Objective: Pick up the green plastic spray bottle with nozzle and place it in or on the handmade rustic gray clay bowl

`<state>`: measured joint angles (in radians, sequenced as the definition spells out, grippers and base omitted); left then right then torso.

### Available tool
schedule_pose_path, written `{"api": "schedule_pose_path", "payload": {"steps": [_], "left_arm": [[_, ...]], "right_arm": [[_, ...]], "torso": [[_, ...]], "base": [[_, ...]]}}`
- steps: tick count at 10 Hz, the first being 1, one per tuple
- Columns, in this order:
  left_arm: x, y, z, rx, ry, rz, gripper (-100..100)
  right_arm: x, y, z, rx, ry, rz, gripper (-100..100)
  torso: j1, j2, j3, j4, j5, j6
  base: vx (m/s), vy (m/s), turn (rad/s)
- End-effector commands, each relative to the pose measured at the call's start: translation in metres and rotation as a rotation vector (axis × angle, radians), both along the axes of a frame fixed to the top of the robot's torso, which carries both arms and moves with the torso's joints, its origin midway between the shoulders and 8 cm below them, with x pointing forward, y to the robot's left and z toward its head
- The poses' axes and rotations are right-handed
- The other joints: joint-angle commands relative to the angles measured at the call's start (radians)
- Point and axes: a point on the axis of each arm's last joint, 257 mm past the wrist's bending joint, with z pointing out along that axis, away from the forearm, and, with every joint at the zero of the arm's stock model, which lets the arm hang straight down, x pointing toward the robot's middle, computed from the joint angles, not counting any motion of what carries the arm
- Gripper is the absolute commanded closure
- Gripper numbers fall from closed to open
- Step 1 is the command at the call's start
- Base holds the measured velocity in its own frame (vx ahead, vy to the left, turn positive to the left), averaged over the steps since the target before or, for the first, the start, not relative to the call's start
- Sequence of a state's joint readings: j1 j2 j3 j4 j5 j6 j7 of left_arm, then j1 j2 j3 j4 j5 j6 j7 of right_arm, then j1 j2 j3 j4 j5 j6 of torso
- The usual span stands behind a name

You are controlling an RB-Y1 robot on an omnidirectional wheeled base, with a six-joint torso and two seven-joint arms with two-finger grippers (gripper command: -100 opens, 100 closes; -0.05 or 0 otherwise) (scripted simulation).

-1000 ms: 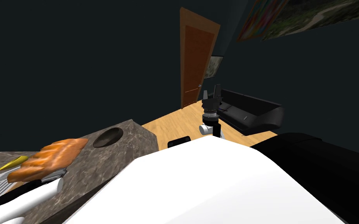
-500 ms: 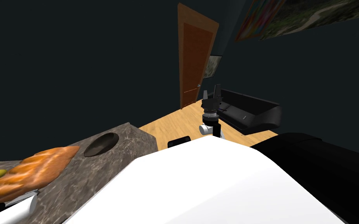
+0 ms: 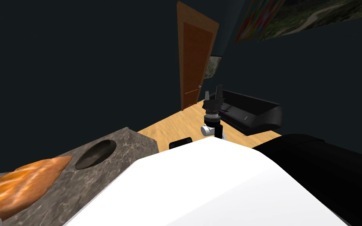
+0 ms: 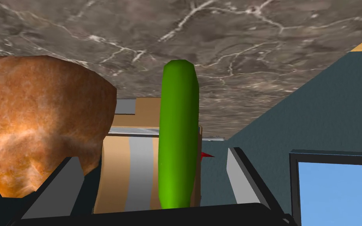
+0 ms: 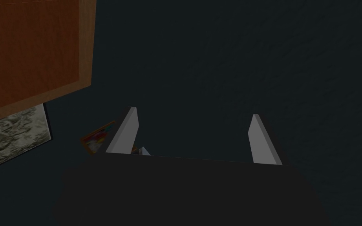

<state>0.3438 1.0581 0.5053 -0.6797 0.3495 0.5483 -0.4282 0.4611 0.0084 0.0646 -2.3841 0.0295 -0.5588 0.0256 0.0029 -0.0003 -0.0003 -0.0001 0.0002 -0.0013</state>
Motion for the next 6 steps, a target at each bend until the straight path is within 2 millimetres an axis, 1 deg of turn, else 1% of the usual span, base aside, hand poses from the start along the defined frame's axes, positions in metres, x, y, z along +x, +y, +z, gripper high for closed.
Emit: {"api": "schedule_pose_path", "payload": {"steps": [1, 2, 3, 4, 5, 6], "left_arm": [[-0.032, 0.004, 0.008, -0.004, 0.03, 0.067, -100], [-0.05, 0.007, 0.016, -0.002, 0.044, 0.103, -100], [-0.054, 0.007, 0.015, -0.005, 0.047, 0.111, -100], [-0.07, 0.009, 0.022, -0.004, 0.059, 0.143, -100], [-0.072, 0.009, 0.021, -0.005, 0.061, 0.149, -100], [-0.088, 0.01, 0.026, -0.006, 0.072, 0.18, -100]], "right_arm": [[0.0, 0.0, 0.0, 0.0, 0.0, 0.0, 0], [0.0, 0.0, 0.0, 0.0, 0.0, 0.0, 0], [0.0, 0.0, 0.0, 0.0, 0.0, 0.0, 0], [0.0, 0.0, 0.0, 0.0, 0.0, 0.0, 0], [0.0, 0.0, 0.0, 0.0, 0.0, 0.0, 0], [0.0, 0.0, 0.0, 0.0, 0.0, 0.0, 0]], "torso": [[0.0, 0.0, 0.0, 0.0, 0.0, 0.0], [0.0, 0.0, 0.0, 0.0, 0.0, 0.0], [0.001, -0.001, 0.0, 0.0, 0.0, 0.0], [0.001, 0.001, 0.0, 0.0, 0.0, 0.0], [0.0, 0.002, 0.001, 0.0, 0.0, 0.0], [0.0, 0.003, 0.002, 0.001, 0.0, 0.0]], "base": [[0.1, 0.038, -0.054], [0.113, 0.053, -0.086], [0.074, 0.042, -0.031], [0.055, 0.034, -0.033], [0.042, 0.028, -0.025], [0.05, 0.029, -0.035]]}}
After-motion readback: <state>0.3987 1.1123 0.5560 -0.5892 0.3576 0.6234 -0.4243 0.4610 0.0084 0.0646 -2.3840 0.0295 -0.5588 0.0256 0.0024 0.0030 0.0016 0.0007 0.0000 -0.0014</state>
